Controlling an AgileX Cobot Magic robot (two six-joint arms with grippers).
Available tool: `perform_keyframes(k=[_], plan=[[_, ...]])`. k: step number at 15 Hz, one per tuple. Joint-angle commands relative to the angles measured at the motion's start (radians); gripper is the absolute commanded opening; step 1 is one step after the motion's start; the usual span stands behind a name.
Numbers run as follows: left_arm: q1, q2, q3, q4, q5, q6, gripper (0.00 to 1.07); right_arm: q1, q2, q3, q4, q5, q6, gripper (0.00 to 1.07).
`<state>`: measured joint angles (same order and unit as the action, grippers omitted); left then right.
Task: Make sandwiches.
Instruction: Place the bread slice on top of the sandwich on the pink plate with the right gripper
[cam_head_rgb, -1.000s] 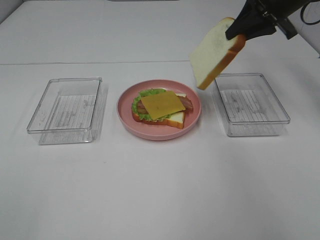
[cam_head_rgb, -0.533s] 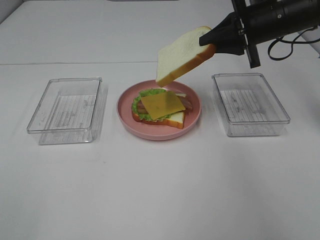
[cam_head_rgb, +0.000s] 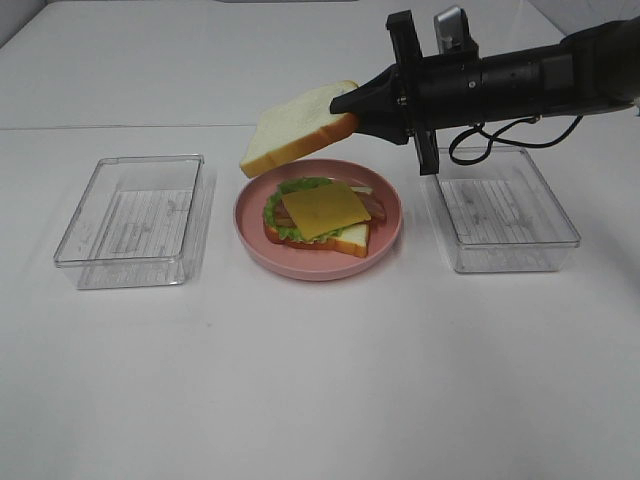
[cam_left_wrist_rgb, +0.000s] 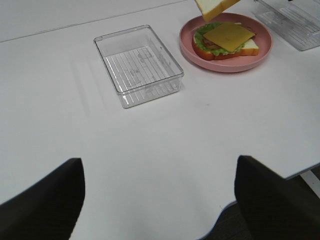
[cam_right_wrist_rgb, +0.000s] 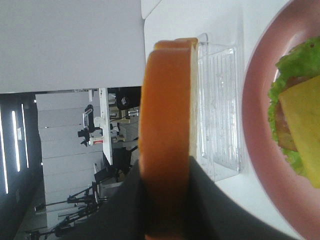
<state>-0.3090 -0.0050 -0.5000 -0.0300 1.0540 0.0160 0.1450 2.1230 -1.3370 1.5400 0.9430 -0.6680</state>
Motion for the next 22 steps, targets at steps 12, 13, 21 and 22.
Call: perform_keyframes(k=[12,13,21,22], plan=[[-0.004,-0.023,0.002,-0.007,-0.009,0.000,0.78,0.012,0.095,0.003,0.002,-0.068,0.016,0.00],[-0.004,-0.023,0.002,-0.007,-0.009,0.000,0.78,0.019,0.095,0.003,-0.010,-0.070,0.020,0.00],[-0.004,-0.023,0.002,-0.007,-0.009,0.000,0.78,0.021,0.095,0.003,-0.040,-0.128,0.034,0.09],[-0.004,-0.023,0.002,-0.007,-0.009,0.000,0.78,0.021,0.095,0.003,-0.049,-0.128,0.034,0.20]])
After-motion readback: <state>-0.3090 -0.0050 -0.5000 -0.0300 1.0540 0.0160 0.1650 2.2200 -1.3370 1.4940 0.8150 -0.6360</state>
